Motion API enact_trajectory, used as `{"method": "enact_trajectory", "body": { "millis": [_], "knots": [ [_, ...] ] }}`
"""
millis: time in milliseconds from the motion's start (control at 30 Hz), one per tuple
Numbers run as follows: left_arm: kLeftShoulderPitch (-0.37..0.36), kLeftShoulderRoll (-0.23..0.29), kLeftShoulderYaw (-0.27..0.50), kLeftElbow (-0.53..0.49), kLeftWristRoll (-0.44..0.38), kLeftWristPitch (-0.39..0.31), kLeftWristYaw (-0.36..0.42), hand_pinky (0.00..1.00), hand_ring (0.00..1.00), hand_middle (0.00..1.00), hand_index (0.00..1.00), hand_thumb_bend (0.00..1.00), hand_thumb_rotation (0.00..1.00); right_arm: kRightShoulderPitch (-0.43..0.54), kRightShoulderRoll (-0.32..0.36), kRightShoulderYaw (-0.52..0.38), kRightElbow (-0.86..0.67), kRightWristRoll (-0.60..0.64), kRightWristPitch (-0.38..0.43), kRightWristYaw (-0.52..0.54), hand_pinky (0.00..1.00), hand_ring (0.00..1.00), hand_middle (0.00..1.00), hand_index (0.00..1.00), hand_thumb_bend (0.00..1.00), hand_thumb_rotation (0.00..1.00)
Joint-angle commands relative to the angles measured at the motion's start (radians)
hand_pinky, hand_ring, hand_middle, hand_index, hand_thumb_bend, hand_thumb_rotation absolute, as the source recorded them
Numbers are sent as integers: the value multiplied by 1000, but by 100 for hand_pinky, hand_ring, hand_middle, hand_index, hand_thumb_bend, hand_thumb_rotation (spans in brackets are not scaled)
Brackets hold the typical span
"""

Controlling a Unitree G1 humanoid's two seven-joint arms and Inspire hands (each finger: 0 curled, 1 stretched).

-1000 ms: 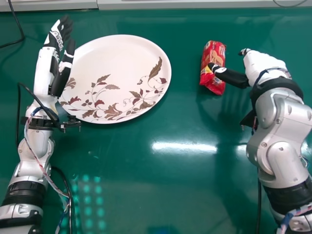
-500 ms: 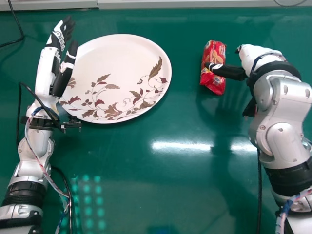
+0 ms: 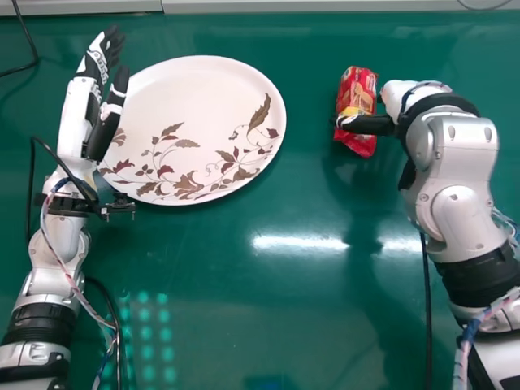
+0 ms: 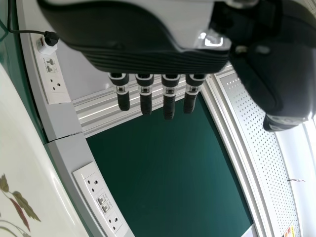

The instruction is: Pick up biscuit and place it in the plate

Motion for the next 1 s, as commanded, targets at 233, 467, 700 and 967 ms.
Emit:
{"method": "enact_trajectory", "body": {
  "millis": [233, 467, 700, 967],
  "knots": [
    [82, -56, -24, 21, -23, 13, -10, 100, 99, 97, 100, 74, 70, -49, -9, 45, 78, -31, -37, 0, 80, 93, 99, 94, 95, 56],
    [88, -63, -26, 1, -36, 8, -19, 100, 98, 97, 100, 73, 68, -97, -30, 100, 181, -38, -108, 8, 70, 87, 93, 90, 90, 54],
    [99, -70, -22, -6, -39, -5, -11, 100, 97, 96, 100, 71, 68, -156, -13, 166, 340, -66, -128, -98, 13, 19, 49, 83, 57, 2],
    [121, -74, -18, -36, -65, 27, -18, 100, 97, 96, 100, 75, 72, -156, -52, 185, 341, -39, -190, -214, 7, 14, 47, 70, 55, 0]
  ]
}}
